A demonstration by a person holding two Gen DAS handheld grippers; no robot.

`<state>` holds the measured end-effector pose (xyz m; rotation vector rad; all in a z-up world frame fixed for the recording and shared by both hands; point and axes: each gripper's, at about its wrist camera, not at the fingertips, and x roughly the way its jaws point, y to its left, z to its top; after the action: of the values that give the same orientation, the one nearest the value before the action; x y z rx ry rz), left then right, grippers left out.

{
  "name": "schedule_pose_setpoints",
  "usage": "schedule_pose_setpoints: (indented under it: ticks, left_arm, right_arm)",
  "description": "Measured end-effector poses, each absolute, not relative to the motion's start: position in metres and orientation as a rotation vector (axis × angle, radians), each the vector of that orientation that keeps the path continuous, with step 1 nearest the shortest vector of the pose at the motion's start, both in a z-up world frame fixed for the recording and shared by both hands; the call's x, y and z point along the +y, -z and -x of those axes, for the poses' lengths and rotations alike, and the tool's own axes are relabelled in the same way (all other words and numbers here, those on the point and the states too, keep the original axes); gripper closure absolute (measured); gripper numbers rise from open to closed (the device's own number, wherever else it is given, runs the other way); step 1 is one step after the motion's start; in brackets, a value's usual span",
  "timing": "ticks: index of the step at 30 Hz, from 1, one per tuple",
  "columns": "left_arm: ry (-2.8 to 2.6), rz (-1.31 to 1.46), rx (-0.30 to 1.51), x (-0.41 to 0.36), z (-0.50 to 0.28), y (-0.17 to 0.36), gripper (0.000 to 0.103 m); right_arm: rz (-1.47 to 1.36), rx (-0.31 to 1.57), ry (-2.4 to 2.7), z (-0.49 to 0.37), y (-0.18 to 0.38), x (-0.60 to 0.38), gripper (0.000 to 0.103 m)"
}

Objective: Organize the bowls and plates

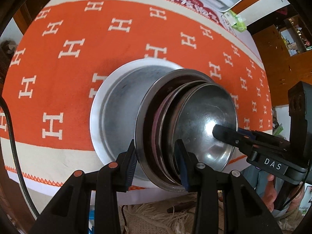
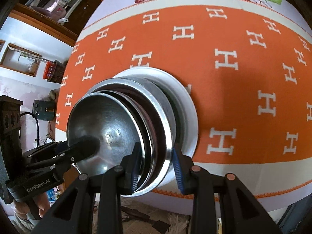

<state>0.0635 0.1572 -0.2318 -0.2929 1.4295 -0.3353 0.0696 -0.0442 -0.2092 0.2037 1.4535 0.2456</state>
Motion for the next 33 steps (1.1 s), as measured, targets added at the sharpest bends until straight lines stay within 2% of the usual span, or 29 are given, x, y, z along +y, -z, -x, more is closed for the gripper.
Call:
schedule_pose_setpoints:
  ticks: [18,21,27,29,33]
  left_arm:
    - [0.352,0.280,1.459,0.170,-0.080,0.255,0.066]
    - [0.357,0.263,1.454,0.167,-0.080,0.254,0.063]
    - [0.353,0.242,1.424,0.164,-0.078,0.248,0.045]
    - [0.348,0.243,1.413,0.166,-0.078,0.246,0.035]
    - [0.330,0.227,1.386,0.167,-0.076,0.239,0.021]
  right_arm:
    - [-0.215,1.457,-0.196,-0.079,0.224,-0.030,0.072]
    - [-0.199,1.459,-0.198,-0.079,0.224,-0.028,0.071]
    - [-0.172,1.455,-0.197,-0.077,0.224,-0.025,0.070]
    - [-0.168,1.448,-0.197,-0.076,0.223,-0.025,0.070]
    - [-0.164,1.430,-0.197,-0.072,0.220,-0.025,0.067]
